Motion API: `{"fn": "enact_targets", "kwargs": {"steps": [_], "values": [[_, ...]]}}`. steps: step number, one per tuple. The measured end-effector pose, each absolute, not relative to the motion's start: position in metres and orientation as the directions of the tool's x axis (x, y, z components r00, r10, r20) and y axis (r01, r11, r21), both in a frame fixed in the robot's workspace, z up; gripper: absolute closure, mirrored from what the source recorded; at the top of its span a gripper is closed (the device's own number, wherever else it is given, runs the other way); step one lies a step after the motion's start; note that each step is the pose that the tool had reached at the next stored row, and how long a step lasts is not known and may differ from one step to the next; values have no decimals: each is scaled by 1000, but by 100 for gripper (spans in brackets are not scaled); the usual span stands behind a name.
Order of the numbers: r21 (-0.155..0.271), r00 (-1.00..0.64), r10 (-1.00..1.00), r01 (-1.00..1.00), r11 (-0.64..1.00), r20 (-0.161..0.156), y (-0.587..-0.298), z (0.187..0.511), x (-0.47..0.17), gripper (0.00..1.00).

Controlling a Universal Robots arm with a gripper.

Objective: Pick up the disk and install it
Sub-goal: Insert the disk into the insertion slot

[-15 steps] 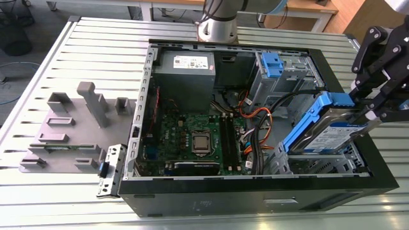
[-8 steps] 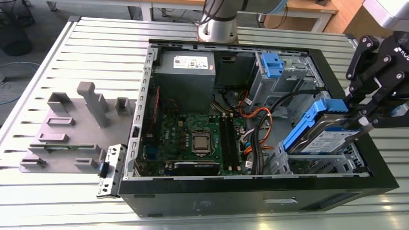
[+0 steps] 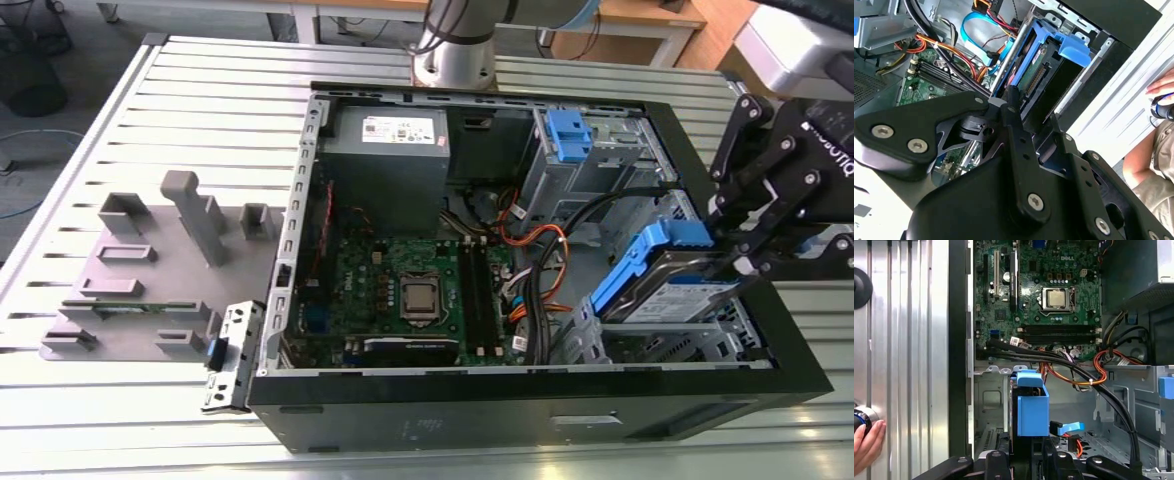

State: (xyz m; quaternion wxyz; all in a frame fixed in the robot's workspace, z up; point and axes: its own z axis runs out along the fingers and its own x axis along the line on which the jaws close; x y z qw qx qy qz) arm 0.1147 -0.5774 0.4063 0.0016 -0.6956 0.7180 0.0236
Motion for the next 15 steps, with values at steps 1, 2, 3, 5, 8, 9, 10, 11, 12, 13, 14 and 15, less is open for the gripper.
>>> {"fn": "enact_targets", "kwargs": {"steps": [1, 2, 3, 5, 8, 9, 10, 11, 12, 13, 14, 15], "values": [[32, -32, -999, -999, 31, -35, -577, 405, 115, 65], [32, -32, -999, -999, 31, -35, -577, 403, 115, 65], [32, -32, -999, -999, 31, -35, -577, 401, 115, 65], [32, -32, -999, -999, 31, -35, -577, 397, 115, 65], [32, -32, -999, -999, 31, -35, -577, 392, 115, 65], [32, -32, -999, -999, 31, -35, -577, 390, 115, 65], [32, -32, -999, -999, 31, -35, -577, 388, 115, 65], [32, -32, -999, -999, 31, -35, -577, 386, 115, 65], [32, -32, -999, -999, 31, -35, -577, 384, 115, 65], [32, -32, -999, -999, 31, -35, -577, 383, 115, 65], [32, -32, -999, -999, 31, -35, -577, 381, 115, 65], [32, -32, -999, -999, 31, -35, -577, 379, 115, 65]]}}
